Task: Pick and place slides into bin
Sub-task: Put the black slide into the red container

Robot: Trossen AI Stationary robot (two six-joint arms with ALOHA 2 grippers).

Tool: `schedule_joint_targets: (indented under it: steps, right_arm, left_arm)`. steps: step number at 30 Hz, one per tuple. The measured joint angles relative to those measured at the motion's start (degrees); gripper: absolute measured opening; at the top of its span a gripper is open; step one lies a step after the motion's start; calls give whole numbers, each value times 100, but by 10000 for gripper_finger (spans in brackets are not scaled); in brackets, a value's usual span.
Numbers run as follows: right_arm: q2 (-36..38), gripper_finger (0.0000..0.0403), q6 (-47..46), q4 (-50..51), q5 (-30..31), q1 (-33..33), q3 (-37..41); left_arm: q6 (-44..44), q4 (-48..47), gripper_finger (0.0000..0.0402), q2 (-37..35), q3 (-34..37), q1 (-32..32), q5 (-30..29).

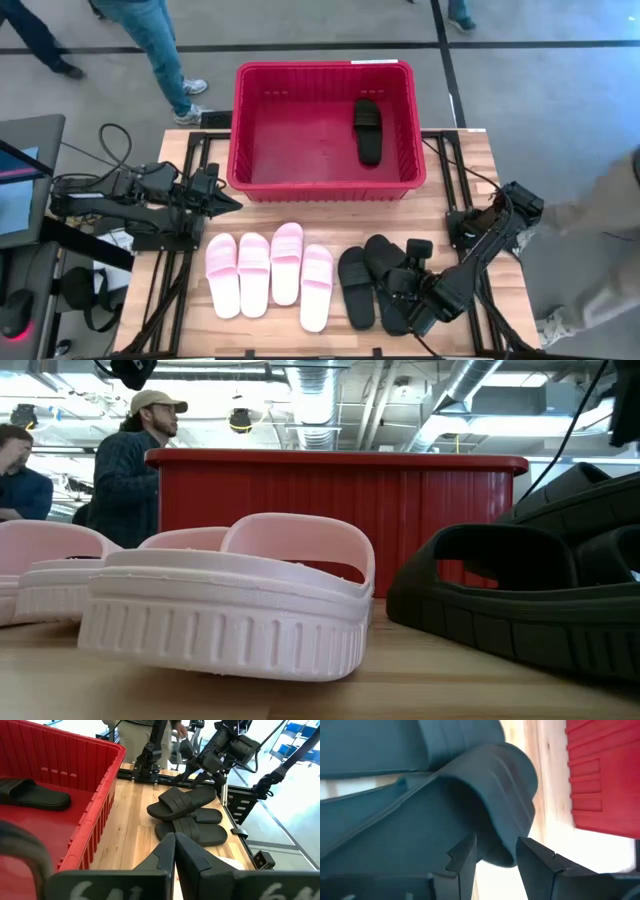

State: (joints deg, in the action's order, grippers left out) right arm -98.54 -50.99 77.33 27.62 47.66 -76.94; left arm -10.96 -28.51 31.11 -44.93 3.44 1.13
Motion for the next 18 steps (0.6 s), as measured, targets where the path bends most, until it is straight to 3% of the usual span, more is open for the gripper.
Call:
schedule_joint_targets:
  steps: [18]
  right_arm:
    - [-2,127,202,-519,102,-246,330]
  left_arm:
    - [2,-29,0,2,0,0,-33]
